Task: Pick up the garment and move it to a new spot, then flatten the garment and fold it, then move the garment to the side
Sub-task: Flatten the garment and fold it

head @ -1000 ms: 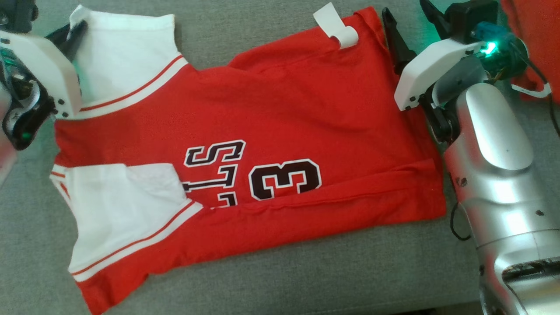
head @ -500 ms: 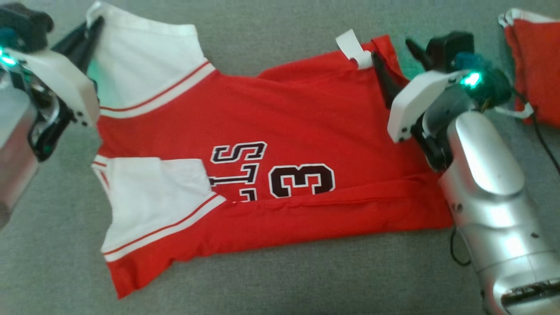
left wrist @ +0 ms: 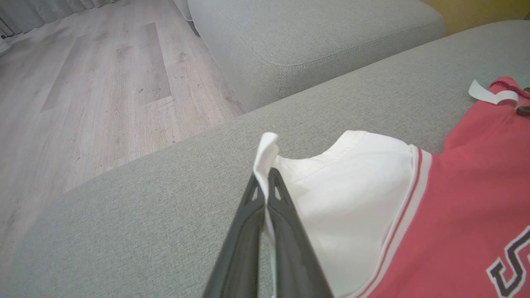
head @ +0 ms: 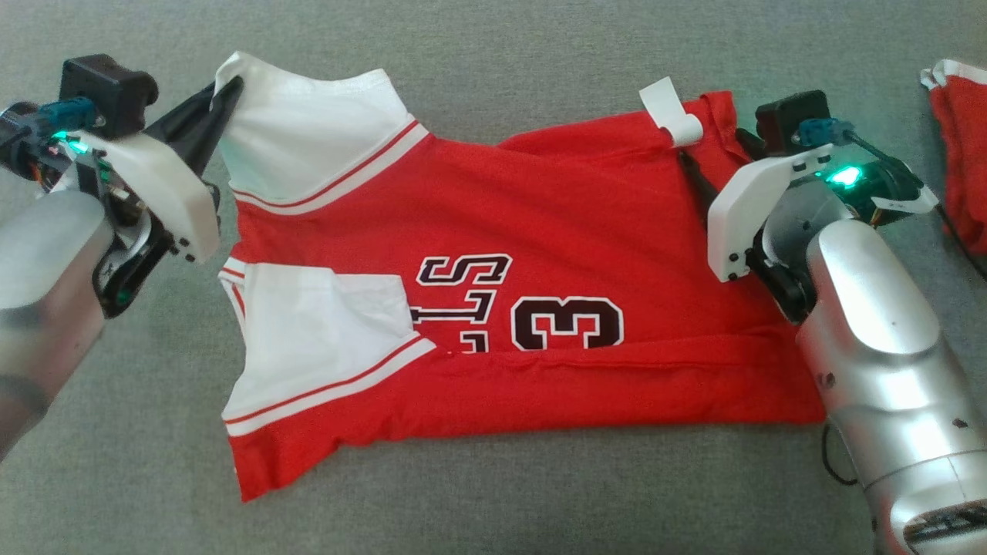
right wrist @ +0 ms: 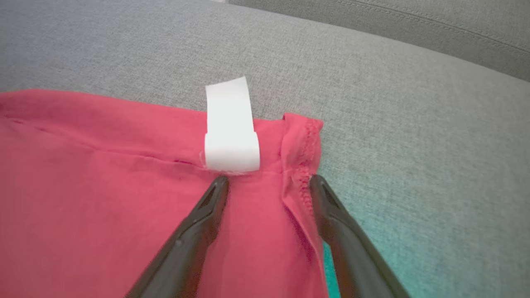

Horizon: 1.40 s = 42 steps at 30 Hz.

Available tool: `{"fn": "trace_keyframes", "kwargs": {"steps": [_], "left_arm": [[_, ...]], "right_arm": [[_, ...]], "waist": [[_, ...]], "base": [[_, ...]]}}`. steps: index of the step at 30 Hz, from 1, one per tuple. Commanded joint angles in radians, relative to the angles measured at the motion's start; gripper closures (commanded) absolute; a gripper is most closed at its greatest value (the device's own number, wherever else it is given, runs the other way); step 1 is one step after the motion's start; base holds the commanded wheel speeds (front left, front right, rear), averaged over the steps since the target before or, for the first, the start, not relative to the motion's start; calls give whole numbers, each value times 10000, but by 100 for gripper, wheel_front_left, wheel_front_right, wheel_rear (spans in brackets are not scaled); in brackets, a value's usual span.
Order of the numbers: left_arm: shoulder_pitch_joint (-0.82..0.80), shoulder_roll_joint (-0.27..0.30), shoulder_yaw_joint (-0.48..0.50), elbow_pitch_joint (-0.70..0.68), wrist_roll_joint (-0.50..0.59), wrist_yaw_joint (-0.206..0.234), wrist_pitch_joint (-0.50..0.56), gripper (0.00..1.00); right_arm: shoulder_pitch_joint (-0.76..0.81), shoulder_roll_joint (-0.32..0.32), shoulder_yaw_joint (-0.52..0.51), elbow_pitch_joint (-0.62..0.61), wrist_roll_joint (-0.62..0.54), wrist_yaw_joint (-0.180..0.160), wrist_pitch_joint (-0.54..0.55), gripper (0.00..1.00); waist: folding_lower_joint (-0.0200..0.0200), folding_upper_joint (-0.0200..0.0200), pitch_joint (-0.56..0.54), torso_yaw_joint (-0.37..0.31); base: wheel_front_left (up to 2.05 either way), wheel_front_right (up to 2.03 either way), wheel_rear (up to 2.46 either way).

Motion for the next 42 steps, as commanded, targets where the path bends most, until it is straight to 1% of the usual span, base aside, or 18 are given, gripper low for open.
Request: {"fn": "trace_keyframes", "kwargs": {"steps": [1, 8, 9, 10, 11, 12, 18, 20, 22, 23, 26, 29, 34, 38, 42], "left_arm": [[-232, 334, 310, -81, 2, 17, -97, 100], [-184, 353, 241, -70, -56, 17, -126, 100], [-196, 362, 235, -61, -66, 17, -125, 100], [-211, 374, 229, -50, -78, 17, -123, 100], [-230, 387, 224, -38, -91, 17, -119, 100], [-248, 399, 219, -21, -106, 17, -114, 100], [-389, 447, 196, 224, -110, 17, -222, 100], [-478, 439, 195, 333, -122, 17, -340, 100], [-609, 443, 226, 484, -163, 17, -506, 100], [-609, 443, 226, 484, -163, 17, -506, 100], [-864, 405, 242, 787, -124, 17, -755, 100], [-1135, 279, 248, 1132, -36, 17, -1004, 100], [-1610, -6, 286, 1695, 69, 17, -1348, 100], [-2002, -292, 564, 2256, 173, 17, -1666, 100], [-2022, -502, 755, 2330, 298, 17, -1787, 100]], "right_arm": [[-242, 92, 66, -145, -110, -9, 0, 0], [-402, 239, -481, 332, -295, -9, -36, 0], [-444, 263, -510, 403, -288, -9, -7, 14], [-492, 294, -550, 465, -242, -9, 13, 50], [-547, 326, -585, 523, -175, -9, 31, 79], [-606, 360, -617, 576, -83, -9, 50, 100], [-1064, 480, -936, 667, 468, -9, -177, 100], [-1151, 505, -768, 593, 753, -9, -177, 100], [-1232, 461, -807, 505, 1150, -9, -125, 100], [-1232, 461, -807, 505, 1150, -9, -125, 100], [-1409, 327, -1105, 419, 1492, -9, -131, 100], [-1608, 384, -1559, 397, 1791, -9, -191, 100], [-2001, 553, -2006, 367, 1881, -9, -513, 100], [-2301, 650, -2401, 470, 1624, -9, -946, 100], [-2332, 745, -2623, 682, 1568, -9, -1166, 100]], "waist": [[2, 0, -16, 49], [2, 0, -78, 91], [2, 0, -69, 88], [2, 0, -55, 82], [2, 0, -39, 76], [2, 0, -23, 69], [2, 0, 86, -3], [2, 0, 113, -30], [2, 0, 145, -83], [2, 0, 145, -83], [2, 0, 224, -166], [2, 0, 312, -249], [2, 0, 476, -384], [2, 0, 547, -435], [2, 0, 456, -405]], "base": [[0, 0, 0], [0, 0, 0], [0, 0, 0], [0, 0, 0], [0, 0, 0], [0, 0, 0], [0, 0, 0], [0, 0, 0], [0, 0, 0], [0, 0, 0], [0, 0, 0], [0, 0, 0], [0, 0, 0], [0, 0, 0], [0, 0, 0]]}}
